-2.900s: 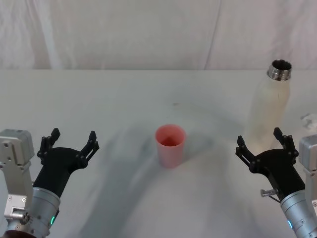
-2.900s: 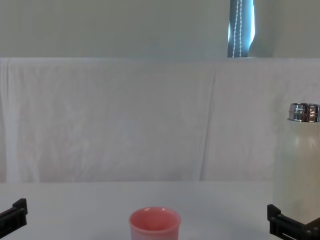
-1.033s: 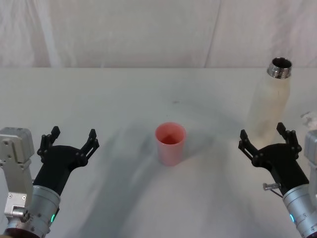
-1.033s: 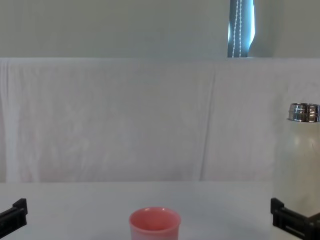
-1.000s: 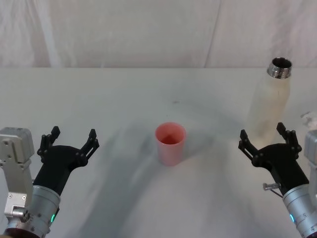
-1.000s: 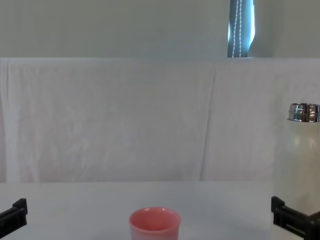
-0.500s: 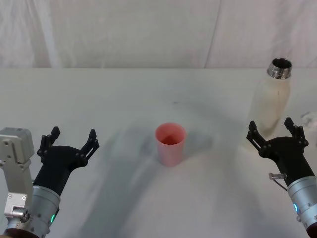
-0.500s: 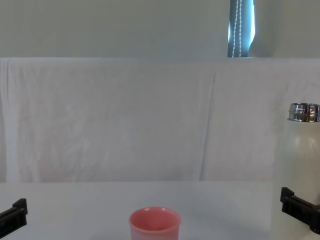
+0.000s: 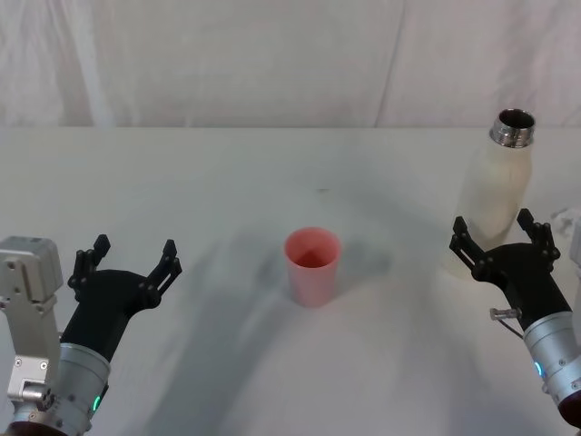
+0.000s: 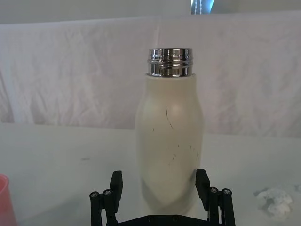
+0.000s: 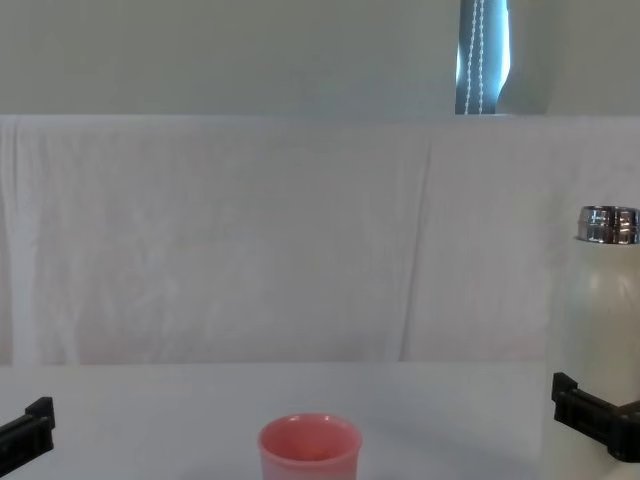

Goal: Grasp the thermos with one hand and pour water into the cup lid.

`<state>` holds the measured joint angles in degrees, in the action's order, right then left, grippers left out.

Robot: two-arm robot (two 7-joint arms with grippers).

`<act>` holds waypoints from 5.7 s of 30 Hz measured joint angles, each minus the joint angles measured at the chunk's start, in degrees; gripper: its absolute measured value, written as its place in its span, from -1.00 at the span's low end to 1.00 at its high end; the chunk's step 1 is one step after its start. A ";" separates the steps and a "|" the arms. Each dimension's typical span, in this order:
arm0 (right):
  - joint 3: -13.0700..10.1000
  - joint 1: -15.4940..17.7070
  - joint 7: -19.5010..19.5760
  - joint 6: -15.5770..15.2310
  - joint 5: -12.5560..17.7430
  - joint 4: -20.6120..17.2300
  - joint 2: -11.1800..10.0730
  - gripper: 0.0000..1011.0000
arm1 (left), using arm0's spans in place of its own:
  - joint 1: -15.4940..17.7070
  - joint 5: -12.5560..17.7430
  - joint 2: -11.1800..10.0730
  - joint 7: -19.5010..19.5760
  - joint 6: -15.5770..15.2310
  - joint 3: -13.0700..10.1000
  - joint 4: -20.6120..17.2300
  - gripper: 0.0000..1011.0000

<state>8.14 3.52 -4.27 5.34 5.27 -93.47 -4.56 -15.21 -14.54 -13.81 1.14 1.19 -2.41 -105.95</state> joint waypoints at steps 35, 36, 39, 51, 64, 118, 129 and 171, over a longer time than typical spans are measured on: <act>-1.70 -5.93 -1.48 0.13 -1.40 6.76 1.53 0.98 | 0.00 0.00 0.00 0.00 0.00 0.00 0.00 0.98; -1.75 -6.27 -1.57 0.11 -1.26 7.09 1.57 0.98 | 0.00 0.00 0.00 0.00 0.00 0.00 0.00 0.98; -1.81 -6.95 -1.81 0.09 -1.01 7.58 1.63 0.98 | 0.00 0.00 0.00 0.00 0.00 0.00 0.00 0.98; -1.81 -7.08 -1.93 0.04 -0.84 7.69 1.61 0.94 | 0.00 0.00 0.01 0.00 0.00 0.00 0.00 0.98; -1.77 -6.97 -1.85 0.02 -0.85 7.56 1.57 0.90 | 0.00 0.00 0.00 0.00 0.00 0.00 0.00 0.98; 6.41 -10.36 -1.28 -1.14 -26.11 -1.93 -9.42 0.90 | 0.00 0.00 0.00 0.00 0.00 0.00 0.00 0.98; 8.32 -10.41 -1.10 -1.40 -31.00 -2.61 -10.97 0.90 | 0.00 0.00 0.00 0.00 0.00 0.00 0.00 0.98; 17.74 -13.97 -1.19 -2.34 -46.56 0.57 -16.91 0.90 | 0.00 0.00 0.00 0.00 0.00 0.00 0.00 0.98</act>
<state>25.88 -10.45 -5.46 3.00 -41.29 -92.90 -21.47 -15.21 -14.54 -13.80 1.14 1.19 -2.41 -105.95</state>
